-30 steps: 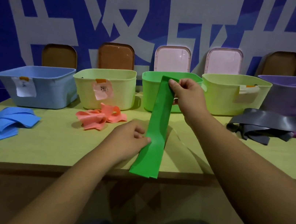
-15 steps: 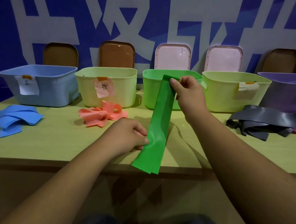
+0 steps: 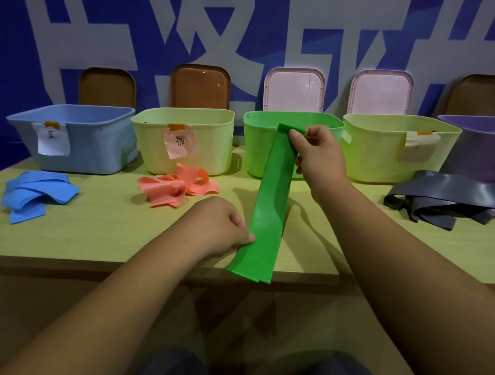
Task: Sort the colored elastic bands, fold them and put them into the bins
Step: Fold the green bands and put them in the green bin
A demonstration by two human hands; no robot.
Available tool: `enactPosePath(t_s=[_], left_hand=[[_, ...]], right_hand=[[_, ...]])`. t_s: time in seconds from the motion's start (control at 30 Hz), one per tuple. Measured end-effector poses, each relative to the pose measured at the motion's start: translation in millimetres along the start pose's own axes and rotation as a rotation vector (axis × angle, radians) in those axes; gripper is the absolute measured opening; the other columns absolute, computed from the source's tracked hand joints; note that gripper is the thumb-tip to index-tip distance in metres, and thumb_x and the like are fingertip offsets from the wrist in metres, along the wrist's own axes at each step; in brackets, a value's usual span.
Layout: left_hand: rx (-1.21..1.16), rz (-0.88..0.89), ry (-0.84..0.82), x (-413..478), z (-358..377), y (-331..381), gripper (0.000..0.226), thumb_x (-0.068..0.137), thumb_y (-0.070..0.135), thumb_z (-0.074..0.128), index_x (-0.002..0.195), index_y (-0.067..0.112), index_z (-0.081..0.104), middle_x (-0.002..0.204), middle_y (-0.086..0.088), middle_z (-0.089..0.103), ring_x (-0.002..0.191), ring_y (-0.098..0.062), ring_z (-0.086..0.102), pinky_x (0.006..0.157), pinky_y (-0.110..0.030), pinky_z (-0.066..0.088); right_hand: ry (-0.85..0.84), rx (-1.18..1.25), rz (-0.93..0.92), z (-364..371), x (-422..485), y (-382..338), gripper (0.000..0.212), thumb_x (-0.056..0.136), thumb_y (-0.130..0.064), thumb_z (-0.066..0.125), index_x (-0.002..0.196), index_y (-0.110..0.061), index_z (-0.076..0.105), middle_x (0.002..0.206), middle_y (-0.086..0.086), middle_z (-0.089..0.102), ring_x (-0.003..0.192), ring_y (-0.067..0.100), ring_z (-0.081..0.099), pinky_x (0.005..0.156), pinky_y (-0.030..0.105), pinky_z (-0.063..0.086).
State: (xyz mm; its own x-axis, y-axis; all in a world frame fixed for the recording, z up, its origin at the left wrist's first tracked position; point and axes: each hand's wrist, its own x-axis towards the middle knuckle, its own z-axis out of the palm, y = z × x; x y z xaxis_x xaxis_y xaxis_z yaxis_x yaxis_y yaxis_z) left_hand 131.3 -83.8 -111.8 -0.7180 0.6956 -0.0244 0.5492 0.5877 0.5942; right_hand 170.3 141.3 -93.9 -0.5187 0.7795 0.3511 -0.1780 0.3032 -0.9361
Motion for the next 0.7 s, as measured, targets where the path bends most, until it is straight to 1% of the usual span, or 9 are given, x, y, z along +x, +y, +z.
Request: enactPosePath(t_s=[0.1, 0.13, 0.23, 0.27, 0.33, 0.43, 0.53, 0.6, 0.7], left_hand=[[0.003, 0.004, 0.012, -1.4, 0.5, -1.7, 0.011, 0.09, 0.031, 0.085, 0.083, 0.023, 0.081, 0.088, 0.002, 0.076, 0.09, -0.015, 0.068, 0.079, -0.033, 0.054], [-0.004, 0.007, 0.014, -2.0, 0.2, -1.6, 0.012, 0.091, 0.031, 0.085, 0.083, 0.023, 0.081, 0.087, 0.002, 0.076, 0.088, -0.016, 0.068, 0.079, -0.033, 0.055], [-0.005, 0.022, -0.035, -9.2, -6.8, 0.5, 0.019, 0.09, 0.04, 0.085, 0.087, 0.022, 0.079, 0.084, 0.0, 0.076, 0.076, -0.015, 0.066, 0.069, -0.031, 0.053], [0.013, 0.042, -0.066, -12.6, -10.6, -0.2, 0.024, 0.089, 0.045, 0.085, 0.091, 0.023, 0.077, 0.087, 0.0, 0.075, 0.078, -0.014, 0.067, 0.07, -0.032, 0.054], [0.07, 0.103, -0.163, -21.7, -18.4, -3.8, 0.036, 0.081, 0.052, 0.089, 0.102, 0.028, 0.073, 0.1, 0.005, 0.073, 0.093, -0.012, 0.068, 0.08, -0.033, 0.057], [0.172, 0.227, -0.306, -34.0, -22.1, -10.8, 0.048, 0.075, 0.046, 0.095, 0.114, 0.039, 0.067, 0.116, 0.013, 0.061, 0.107, -0.005, 0.06, 0.089, -0.028, 0.052], [0.163, 0.317, -0.252, -34.6, -14.4, -18.8, 0.036, 0.078, 0.034, 0.095, 0.103, 0.042, 0.07, 0.112, 0.014, 0.056, 0.104, -0.004, 0.059, 0.089, -0.026, 0.051], [0.101, 0.357, -0.176, -34.2, -10.2, -21.8, 0.026, 0.08, 0.027, 0.094, 0.092, 0.039, 0.074, 0.104, 0.013, 0.06, 0.098, -0.007, 0.062, 0.085, -0.026, 0.051], [-0.006, 0.401, -0.133, -34.5, -9.1, -24.9, 0.022, 0.081, 0.021, 0.094, 0.086, 0.033, 0.077, 0.096, 0.011, 0.067, 0.089, -0.005, 0.064, 0.079, -0.023, 0.052]], right_hand=[[0.001, -0.003, 0.003, 0.9, -2.2, 0.6, 0.022, 0.103, -0.032, 0.072, 0.11, -0.011, 0.066, 0.097, 0.003, 0.072, 0.077, 0.013, 0.063, 0.065, 0.03, 0.052], [0.001, -0.004, 0.004, 1.3, -2.6, 0.7, 0.021, 0.103, -0.032, 0.072, 0.108, -0.012, 0.066, 0.096, 0.003, 0.072, 0.077, 0.014, 0.063, 0.065, 0.03, 0.052], [-0.004, -0.004, -0.002, 1.8, -4.2, -0.2, 0.017, 0.103, -0.032, 0.072, 0.101, -0.017, 0.065, 0.095, 0.002, 0.072, 0.078, 0.015, 0.063, 0.067, 0.033, 0.053], [-0.003, -0.005, -0.003, 1.7, -4.7, -0.7, 0.016, 0.103, -0.033, 0.072, 0.1, -0.018, 0.065, 0.095, 0.002, 0.072, 0.078, 0.016, 0.063, 0.068, 0.034, 0.053], [-0.004, -0.014, -0.004, 1.2, -5.7, -1.7, 0.016, 0.103, -0.033, 0.072, 0.099, -0.019, 0.065, 0.095, 0.002, 0.072, 0.078, 0.016, 0.063, 0.069, 0.034, 0.054], [-0.008, -0.016, -0.005, 0.8, -7.9, -2.9, 0.016, 0.104, -0.033, 0.071, 0.102, -0.018, 0.065, 0.096, 0.001, 0.073, 0.079, 0.014, 0.064, 0.069, 0.032, 0.054], [-0.002, -0.021, 0.0, 1.5, -10.6, -3.6, 0.017, 0.104, -0.033, 0.071, 0.103, -0.017, 0.065, 0.099, 0.003, 0.073, 0.081, 0.015, 0.065, 0.07, 0.033, 0.055], [0.005, -0.015, 0.008, 1.9, -12.5, -5.3, 0.016, 0.104, -0.034, 0.071, 0.102, -0.019, 0.065, 0.099, 0.002, 0.073, 0.08, 0.015, 0.065, 0.069, 0.032, 0.054], [0.01, -0.01, 0.007, 1.5, -14.4, -8.9, 0.016, 0.103, -0.033, 0.071, 0.1, -0.02, 0.064, 0.097, 0.001, 0.073, 0.079, 0.014, 0.064, 0.068, 0.032, 0.053]])
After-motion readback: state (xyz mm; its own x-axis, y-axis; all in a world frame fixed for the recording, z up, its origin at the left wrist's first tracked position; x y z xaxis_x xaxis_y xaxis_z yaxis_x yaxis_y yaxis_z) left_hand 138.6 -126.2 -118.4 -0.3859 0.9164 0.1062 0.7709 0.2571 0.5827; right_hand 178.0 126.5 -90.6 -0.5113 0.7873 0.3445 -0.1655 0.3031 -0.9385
